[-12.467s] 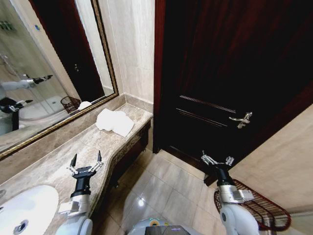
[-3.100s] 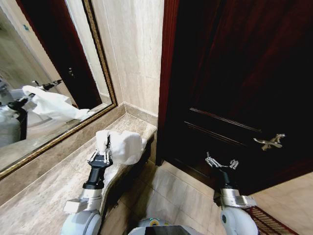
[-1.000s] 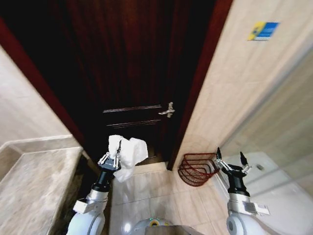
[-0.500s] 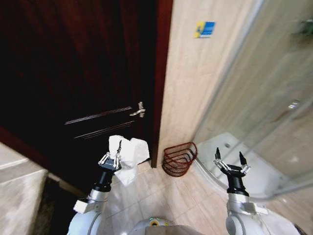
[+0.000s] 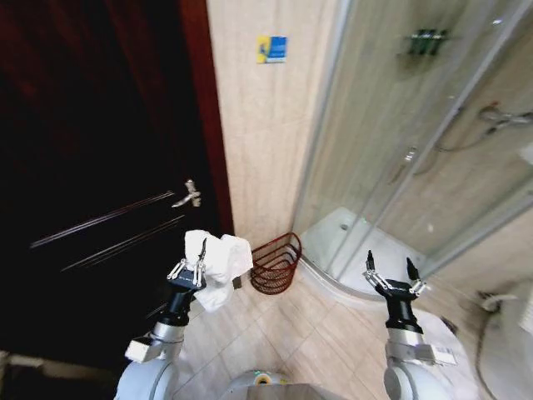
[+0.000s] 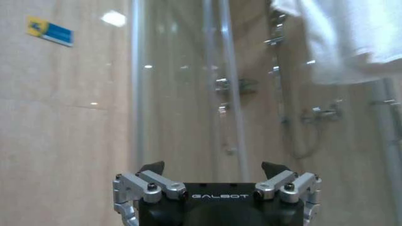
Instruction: Discard the used towel into the hamper.
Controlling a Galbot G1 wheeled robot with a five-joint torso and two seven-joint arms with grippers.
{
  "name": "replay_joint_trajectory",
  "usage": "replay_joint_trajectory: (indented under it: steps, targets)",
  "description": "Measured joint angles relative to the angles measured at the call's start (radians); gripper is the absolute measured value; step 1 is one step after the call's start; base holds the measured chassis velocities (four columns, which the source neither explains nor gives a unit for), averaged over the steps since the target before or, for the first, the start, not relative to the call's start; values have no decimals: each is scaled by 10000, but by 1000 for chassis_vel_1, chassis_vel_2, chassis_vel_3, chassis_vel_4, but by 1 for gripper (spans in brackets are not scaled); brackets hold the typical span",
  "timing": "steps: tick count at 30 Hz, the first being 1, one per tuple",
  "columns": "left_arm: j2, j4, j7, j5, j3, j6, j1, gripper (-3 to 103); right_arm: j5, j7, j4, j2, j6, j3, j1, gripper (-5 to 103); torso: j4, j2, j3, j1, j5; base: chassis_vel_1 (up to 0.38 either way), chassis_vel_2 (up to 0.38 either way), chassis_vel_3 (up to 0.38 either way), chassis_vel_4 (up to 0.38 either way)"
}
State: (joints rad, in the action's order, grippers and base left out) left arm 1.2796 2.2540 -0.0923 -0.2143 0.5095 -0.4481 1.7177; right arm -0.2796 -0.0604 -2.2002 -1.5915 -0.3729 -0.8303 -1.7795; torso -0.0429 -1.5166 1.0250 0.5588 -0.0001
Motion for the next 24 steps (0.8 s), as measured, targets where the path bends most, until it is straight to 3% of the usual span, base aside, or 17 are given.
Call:
replay_joint_trajectory:
  steps: [9,14,24]
  targets:
    - [33,-61,9,-30,-18,2,-36,7,-7,26,24,-44,-79,-13,-67,100,-1,0,0,0,1,-123,-120,-122,-132]
    - [58,-105,331,-82,-72,-3,-120,7,-35,60,31,-88,-136,15,-90,100,0,0,0,-1,1,-102,-113,-121,-122]
    - [159,-281,426,-134,-86,-130,-147,7,-49,-227,188,-162,-618,-56,-80,100,-3,0,0,0,-1,-18,-28,-19,-15]
